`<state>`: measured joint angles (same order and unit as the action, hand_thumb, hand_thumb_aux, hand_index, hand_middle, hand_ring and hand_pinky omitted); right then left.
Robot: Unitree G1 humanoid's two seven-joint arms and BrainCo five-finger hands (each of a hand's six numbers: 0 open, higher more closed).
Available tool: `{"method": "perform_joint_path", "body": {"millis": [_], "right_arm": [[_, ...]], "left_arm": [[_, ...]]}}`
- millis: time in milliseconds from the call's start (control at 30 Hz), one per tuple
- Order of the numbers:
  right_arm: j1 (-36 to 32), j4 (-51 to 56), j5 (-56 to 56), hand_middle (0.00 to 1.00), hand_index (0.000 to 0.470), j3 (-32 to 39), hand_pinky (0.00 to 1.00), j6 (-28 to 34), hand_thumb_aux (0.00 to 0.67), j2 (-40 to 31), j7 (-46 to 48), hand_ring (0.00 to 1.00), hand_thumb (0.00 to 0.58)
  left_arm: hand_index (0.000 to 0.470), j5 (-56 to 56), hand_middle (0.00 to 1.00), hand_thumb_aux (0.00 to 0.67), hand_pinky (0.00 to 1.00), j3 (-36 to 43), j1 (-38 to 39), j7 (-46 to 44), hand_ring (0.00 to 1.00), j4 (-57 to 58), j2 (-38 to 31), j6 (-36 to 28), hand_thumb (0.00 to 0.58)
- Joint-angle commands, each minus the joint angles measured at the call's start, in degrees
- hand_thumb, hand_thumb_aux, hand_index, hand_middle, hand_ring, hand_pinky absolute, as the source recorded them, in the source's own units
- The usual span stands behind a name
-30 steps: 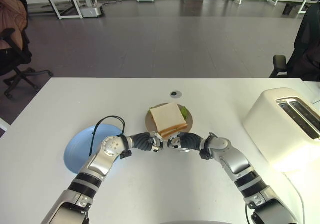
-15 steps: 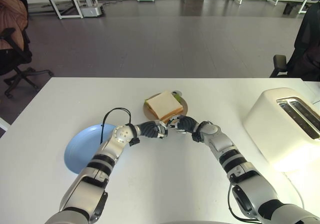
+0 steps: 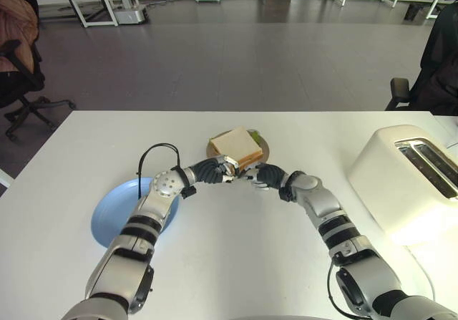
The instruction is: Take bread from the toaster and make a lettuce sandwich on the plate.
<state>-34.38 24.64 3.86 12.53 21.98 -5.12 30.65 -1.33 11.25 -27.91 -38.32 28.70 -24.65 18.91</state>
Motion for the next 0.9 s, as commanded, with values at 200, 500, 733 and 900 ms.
{"method": "perform_joint_path", "body": {"millis": [200, 500, 733, 900], "right_arm": [[2.2, -30.1, 1.9, 0.0, 0.0, -8.2, 0.0, -2.1, 0.0, 0.3, -9.7, 0.0, 0.0], [22.3, -34.0, -5.0, 0.0, 0.0, -4.2, 0.0, -15.8, 0.0, 0.3, -17.4, 0.0, 0.0], [25.5, -32.7, -1.1, 0.0, 0.0, -4.6, 0.0, -17.3, 0.0, 2.4, -16.8, 0.0, 0.0], [25.6, -32.1, 0.1, 0.0, 0.0, -4.8, 0.0, -17.8, 0.0, 3.2, -16.5, 0.0, 0.0]], "left_arm": [[0.0, 13.9, 0.0, 0.0, 0.0, -19.5, 14.2, 23.2, 0.0, -49.1, 5.1, -31.5, 0.0], [0.0, 3.6, 0.0, 0.0, 0.0, -15.9, 34.7, 34.4, 0.0, -58.1, 13.4, -26.6, 0.0], [0.0, 5.5, 0.0, 0.0, 0.0, -14.5, 37.5, 33.1, 0.0, -57.3, 16.3, -23.3, 0.0], [0.0, 6.6, 0.0, 0.0, 0.0, -15.0, 36.8, 32.7, 0.0, -57.4, 17.1, -23.0, 0.0]]}}
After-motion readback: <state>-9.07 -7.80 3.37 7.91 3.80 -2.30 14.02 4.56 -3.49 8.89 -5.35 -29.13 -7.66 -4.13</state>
